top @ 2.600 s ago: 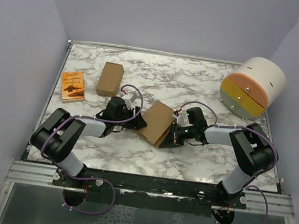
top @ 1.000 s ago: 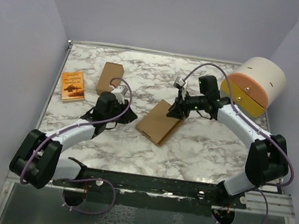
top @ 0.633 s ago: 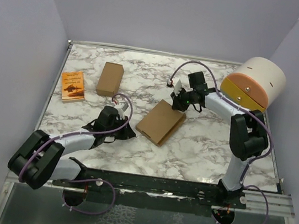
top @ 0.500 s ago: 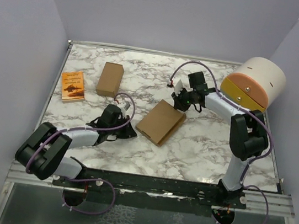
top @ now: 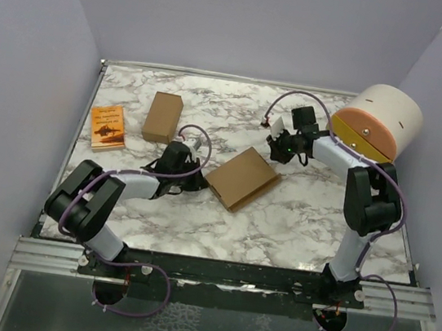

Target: Fold the paper box

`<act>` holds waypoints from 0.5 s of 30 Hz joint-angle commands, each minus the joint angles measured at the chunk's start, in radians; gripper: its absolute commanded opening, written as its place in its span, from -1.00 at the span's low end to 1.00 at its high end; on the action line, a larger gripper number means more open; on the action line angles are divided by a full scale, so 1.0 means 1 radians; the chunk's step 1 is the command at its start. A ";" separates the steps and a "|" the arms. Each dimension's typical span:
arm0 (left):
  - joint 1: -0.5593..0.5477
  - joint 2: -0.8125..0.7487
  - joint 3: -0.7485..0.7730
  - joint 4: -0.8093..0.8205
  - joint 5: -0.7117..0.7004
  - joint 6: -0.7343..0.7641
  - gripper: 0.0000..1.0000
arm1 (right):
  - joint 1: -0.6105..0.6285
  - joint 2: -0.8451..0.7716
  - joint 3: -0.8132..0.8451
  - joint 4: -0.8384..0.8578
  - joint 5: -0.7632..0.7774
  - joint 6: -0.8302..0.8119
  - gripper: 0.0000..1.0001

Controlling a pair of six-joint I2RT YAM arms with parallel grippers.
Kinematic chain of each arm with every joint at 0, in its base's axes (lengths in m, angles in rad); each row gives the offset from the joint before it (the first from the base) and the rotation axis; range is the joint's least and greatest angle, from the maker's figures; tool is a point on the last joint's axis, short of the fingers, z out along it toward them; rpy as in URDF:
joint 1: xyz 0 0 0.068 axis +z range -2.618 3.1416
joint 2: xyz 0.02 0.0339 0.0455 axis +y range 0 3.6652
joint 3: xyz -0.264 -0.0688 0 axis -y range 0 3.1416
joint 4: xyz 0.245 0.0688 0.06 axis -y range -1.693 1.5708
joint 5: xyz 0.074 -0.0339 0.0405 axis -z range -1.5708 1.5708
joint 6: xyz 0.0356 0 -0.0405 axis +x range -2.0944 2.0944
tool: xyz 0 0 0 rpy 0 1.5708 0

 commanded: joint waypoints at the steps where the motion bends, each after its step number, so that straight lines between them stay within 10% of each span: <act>1: 0.017 0.037 0.062 0.000 -0.036 0.046 -0.91 | -0.012 0.000 -0.031 0.008 0.046 -0.027 -0.98; 15: 0.052 0.341 0.442 -0.032 0.060 0.168 -0.85 | -0.012 -0.144 -0.190 -0.136 -0.198 -0.106 -0.98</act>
